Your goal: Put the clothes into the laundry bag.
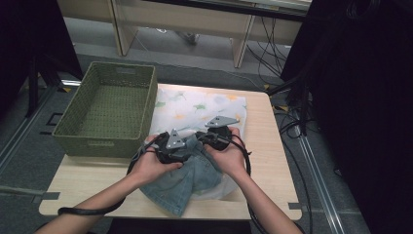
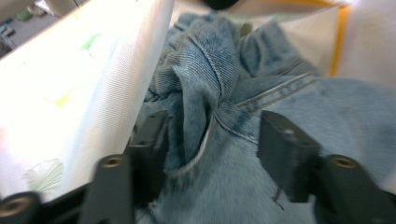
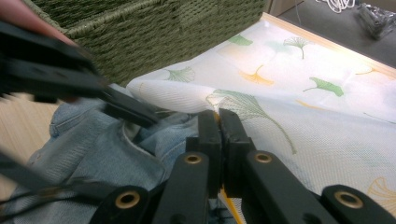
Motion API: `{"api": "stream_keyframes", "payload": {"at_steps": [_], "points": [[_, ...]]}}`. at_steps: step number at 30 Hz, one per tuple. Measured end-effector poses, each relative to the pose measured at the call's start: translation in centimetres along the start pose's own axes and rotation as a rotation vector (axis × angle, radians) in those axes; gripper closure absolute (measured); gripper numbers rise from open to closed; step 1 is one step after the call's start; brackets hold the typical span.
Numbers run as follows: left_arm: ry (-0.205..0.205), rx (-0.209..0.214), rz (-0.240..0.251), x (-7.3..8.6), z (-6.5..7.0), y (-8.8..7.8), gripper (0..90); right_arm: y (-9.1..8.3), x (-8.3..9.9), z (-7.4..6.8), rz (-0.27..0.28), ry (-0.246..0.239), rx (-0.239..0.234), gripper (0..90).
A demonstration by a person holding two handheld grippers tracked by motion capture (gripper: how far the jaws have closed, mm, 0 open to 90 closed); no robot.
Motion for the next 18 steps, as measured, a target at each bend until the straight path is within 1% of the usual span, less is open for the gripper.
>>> {"api": "stream_keyframes", "payload": {"at_steps": [1, 2, 3, 4, 5, 6, 7, 8, 9, 10, 12, 15, 18], "points": [[-0.012, 0.0, 0.009, 0.0, 0.2, -0.8, 36.6, 0.0, 0.0, 0.1, 0.004, -0.005, 0.001, 90.0], [-0.012, 0.002, 0.029, -0.1, 0.4, -1.6, 34.6, 0.0, 0.0, 0.1, 0.003, -0.003, 0.002, 90.0], [-0.009, -0.005, 0.035, 0.0, 0.5, -2.3, 32.7, 0.0, 0.0, 0.1, 0.003, -0.003, 0.002, 90.0], [-0.002, -0.017, 0.031, 0.1, 0.5, -3.0, 31.1, 0.0, 0.0, 0.0, 0.002, -0.001, 0.002, 89.9], [-0.003, -0.026, 0.023, 0.4, 0.3, -3.5, 29.8, 0.0, -0.1, 0.0, 0.002, 0.003, 0.001, 90.0], [-0.011, -0.03, 0.011, 0.8, 0.2, -3.8, 28.6, -0.1, 0.0, -0.1, -0.006, 0.02, 0.001, 90.0], [-0.016, -0.039, 0.005, 1.2, -0.1, -4.0, 27.6, 0.0, -0.1, 0.0, 0.005, -0.002, 0.001, 90.0], [-0.03, -0.036, -0.007, 1.7, -0.4, -4.1, 27.4, 0.0, -0.1, 0.0, 0.004, -0.004, 0.002, 90.0], [-0.032, -0.044, -0.029, 2.3, -0.7, -4.2, 27.1, -0.1, -0.2, 0.0, 0.004, -0.001, 0.003, 90.0], [-0.049, -0.046, -0.037, 2.8, -0.9, -4.2, 26.3, -0.1, -0.2, 0.0, 0.002, 0.002, 0.002, 90.0], [-0.064, -0.045, -0.053, 3.8, -1.2, -4.4, 26.0, -0.1, -0.2, 0.0, 0.007, -0.006, -0.002, 90.0], [-0.1, -0.016, -0.07, 5.0, -1.1, -4.3, 25.6, -0.1, -0.2, 0.0, 0.006, -0.01, 0.001, 89.9], [-0.127, 0.015, -0.076, 5.6, -1.0, -3.8, 24.9, 0.0, -0.1, 0.0, 0.003, -0.011, 0.002, 90.0]]}}
Point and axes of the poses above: each handheld gripper's, and its own axes: y roughly forward along the jaws, x roughly out of its underside, z roughly to its right, the point moved 4 cm from there along y, roughly forward along the jaws, and after that the axes turned 10 degrees about x, right-handed, at the moved point
